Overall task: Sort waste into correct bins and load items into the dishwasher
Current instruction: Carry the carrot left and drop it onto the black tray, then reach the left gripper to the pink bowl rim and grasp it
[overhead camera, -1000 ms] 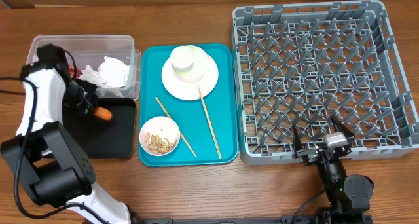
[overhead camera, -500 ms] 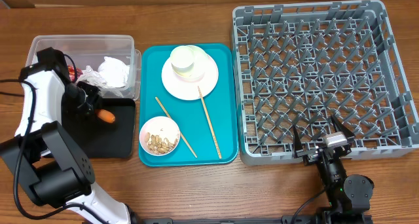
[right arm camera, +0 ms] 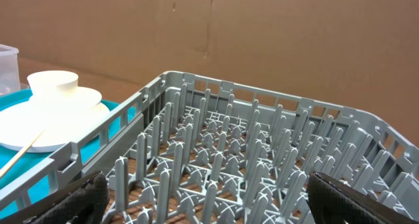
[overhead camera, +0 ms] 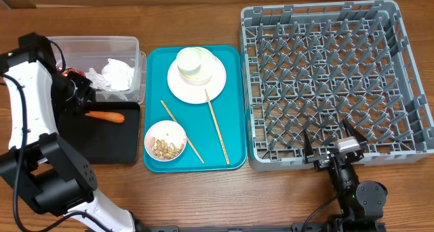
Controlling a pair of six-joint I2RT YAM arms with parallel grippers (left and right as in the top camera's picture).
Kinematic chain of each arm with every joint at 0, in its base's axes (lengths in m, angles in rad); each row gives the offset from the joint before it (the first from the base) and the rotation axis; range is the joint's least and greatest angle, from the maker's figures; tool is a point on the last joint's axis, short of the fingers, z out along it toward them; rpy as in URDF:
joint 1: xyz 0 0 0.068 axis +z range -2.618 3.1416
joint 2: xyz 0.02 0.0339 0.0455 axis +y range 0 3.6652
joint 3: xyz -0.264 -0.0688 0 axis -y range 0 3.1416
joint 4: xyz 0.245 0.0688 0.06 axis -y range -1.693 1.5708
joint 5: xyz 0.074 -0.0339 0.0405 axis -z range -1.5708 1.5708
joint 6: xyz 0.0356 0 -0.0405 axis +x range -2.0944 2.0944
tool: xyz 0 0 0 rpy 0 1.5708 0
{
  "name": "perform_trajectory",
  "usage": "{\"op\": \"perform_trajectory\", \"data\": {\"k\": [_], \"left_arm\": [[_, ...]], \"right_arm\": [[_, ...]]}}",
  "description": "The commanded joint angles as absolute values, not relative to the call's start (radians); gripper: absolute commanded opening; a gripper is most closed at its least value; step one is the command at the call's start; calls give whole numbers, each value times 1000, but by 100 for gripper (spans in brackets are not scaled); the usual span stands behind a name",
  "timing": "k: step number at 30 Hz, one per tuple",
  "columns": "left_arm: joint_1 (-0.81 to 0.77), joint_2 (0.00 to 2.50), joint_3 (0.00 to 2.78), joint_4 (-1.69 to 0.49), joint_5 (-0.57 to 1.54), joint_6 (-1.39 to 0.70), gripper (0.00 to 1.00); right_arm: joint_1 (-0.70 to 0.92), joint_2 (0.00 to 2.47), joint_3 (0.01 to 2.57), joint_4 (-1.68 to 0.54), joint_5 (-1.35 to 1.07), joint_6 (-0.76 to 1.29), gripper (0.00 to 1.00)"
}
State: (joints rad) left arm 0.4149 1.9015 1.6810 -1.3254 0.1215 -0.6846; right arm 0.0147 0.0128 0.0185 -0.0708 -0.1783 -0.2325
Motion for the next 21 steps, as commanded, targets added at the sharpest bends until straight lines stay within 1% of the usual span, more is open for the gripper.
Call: {"op": "perform_trajectory", "data": {"k": [1,6,15,18,21], "left_arm": [[399,1890,1714,-1366,155,-563,24],[324,1868,1714,-1430,154,-492,15],[113,1851,1710,-1514,147,-416,14],[31,1851,1704,-1526,146,-384,6],[-51,1851,1692,-1531,146,-370,6]], "right_arm": [[19,5,8,-66,-173,-225,100],[19,5,8,-66,-173,-225,100],[19,5,8,-66,-173,-225,100],[19,5,8,-66,-173,-225,100],[19,5,8,-66,-173,-225,100]]}}
